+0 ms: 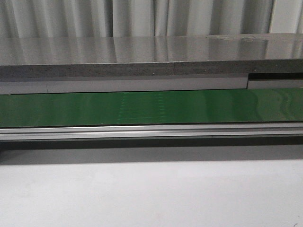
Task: Move button from left to right
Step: 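Lower the left gripper toward the yellow button in the blue tray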
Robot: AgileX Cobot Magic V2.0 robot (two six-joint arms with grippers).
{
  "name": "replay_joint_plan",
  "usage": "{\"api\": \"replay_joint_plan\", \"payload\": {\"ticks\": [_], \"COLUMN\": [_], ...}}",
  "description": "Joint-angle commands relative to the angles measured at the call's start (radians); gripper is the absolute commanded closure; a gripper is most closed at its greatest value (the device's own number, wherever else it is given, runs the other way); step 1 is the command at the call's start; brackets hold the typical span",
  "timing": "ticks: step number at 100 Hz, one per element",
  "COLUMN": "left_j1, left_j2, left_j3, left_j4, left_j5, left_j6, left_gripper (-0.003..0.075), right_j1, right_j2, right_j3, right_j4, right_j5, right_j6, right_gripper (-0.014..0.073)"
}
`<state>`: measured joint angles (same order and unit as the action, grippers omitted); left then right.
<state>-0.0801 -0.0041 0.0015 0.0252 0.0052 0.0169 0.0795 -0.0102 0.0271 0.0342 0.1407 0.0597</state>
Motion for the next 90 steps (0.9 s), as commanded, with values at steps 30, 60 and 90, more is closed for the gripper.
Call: {"api": "replay_joint_plan", "payload": {"ticks": [30, 60, 90], "left_j1": [-0.006, -0.006, -0.006], "left_j2": [-0.031, -0.029, 0.107], "left_j3": [0.035, 0.011, -0.202], "left_j4": [-0.004, -0.004, -0.025], "left_j5": [-0.073, -0.075, 0.089], "left_j6": [-0.01, -0.01, -0.01], "left_gripper": [0.074, 0.074, 0.074], "right_j1": [0.002, 0.002, 0.002], "right_j2": [-0.018, -0.018, -0.018], "right_j3": [-0.015, -0.015, -0.015], "right_j4": [0.004, 0.004, 0.004], "right_j5": [-0.082, -0.082, -0.082], "right_j6": [-0.004, -0.004, -0.004], "right_gripper": [0.0661, 0.0661, 0.0661]}}
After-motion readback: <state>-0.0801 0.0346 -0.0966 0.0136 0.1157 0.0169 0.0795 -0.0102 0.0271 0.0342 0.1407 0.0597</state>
